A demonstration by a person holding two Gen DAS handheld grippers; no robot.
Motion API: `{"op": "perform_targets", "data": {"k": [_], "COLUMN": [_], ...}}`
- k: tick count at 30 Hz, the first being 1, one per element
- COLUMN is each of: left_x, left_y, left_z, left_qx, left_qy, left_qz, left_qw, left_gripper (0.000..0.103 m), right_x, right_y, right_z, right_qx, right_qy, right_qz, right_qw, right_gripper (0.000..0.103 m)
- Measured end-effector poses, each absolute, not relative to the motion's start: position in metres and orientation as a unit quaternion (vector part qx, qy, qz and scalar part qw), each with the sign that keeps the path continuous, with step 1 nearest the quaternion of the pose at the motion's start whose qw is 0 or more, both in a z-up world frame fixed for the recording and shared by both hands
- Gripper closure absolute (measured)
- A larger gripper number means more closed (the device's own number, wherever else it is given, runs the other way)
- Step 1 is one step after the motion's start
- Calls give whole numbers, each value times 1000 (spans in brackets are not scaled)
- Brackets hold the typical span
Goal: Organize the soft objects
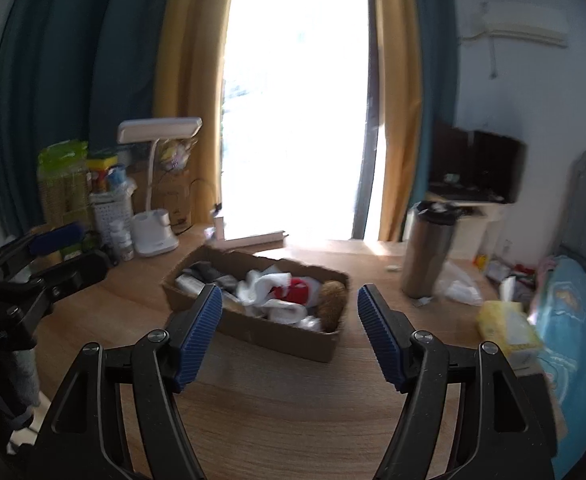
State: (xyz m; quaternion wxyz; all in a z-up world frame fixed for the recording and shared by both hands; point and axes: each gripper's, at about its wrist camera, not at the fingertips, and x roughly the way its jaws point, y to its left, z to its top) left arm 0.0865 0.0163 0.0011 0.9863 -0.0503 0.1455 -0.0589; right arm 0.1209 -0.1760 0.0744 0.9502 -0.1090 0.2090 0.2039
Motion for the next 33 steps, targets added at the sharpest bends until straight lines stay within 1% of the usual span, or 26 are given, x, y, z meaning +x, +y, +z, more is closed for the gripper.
{"op": "perform_targets", "data": {"k": [3,8,14,25,33], "left_x": [76,57,41,42,47], "left_y": [15,16,20,17,16], "left_z": [-1,-1,1,2,-1], "left_qx": [-56,-76,-73,-66,-81], "left_qy": [138,120,89,91,104], "left_qz": [-58,-21,11,12,0], "left_qw": [987,990,993,994,991], "left_gripper": [9,8,3,3,3], "right_x": [105,91,86,85,89], "right_y": [-176,-174,-179,-180,-182], "right_z": [77,75,73,76,74], "right_qx": [-111,-111,-109,-106,-100], "right_qy": [189,179,176,171,180], "right_qz": [196,195,182,179,180], "right_qw": [956,958,961,963,962], "right_gripper": [29,29,29,28,28]}}
